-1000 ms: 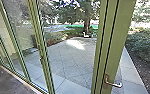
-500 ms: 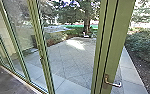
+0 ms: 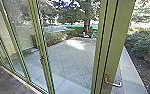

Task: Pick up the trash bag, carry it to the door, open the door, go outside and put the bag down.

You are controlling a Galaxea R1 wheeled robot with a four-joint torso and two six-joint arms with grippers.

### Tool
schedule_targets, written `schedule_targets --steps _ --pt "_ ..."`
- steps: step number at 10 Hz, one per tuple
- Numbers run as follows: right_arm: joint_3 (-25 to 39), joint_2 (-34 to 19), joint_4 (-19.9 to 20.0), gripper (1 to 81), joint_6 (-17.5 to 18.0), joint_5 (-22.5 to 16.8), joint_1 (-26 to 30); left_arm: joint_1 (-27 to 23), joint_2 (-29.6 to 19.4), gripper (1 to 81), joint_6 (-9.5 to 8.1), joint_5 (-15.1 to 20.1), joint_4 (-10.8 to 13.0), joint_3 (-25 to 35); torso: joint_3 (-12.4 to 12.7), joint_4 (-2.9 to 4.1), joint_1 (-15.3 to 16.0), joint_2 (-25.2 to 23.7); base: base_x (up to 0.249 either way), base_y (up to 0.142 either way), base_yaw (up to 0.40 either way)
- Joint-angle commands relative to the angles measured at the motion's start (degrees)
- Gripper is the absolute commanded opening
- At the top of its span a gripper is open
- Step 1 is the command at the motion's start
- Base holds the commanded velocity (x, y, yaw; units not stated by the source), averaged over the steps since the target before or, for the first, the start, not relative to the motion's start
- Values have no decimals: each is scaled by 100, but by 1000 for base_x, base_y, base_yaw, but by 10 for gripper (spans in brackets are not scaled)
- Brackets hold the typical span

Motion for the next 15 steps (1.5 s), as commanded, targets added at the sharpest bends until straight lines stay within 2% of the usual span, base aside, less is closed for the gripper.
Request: schedule_targets --steps 1,5,8,11,15 --pt "853 -651 -27 811 9 -239 117 -177 -71 10 -9 379 35 55 0 0 0 0 0 0 0" --pt "1645 -1232 -36 811 1 -203 99 -177 -36 10 -9 379 70 55 0 0 0 0 0 0 0" --pt "2489 -1891 -27 811 1 -116 134 -177 8 10 -9 379 88 28 0 0 0 0 0 0 0" --pt "3564 -2810 -18 811 -8 78 204 -177 122 10 -1 379 26 11 0 0 0 0 0 0 0" --pt "4720 -3779 -36 811 -35 87 389 -177 175 10 -1 379 35 -6 0 0 0 0 0 0 0"
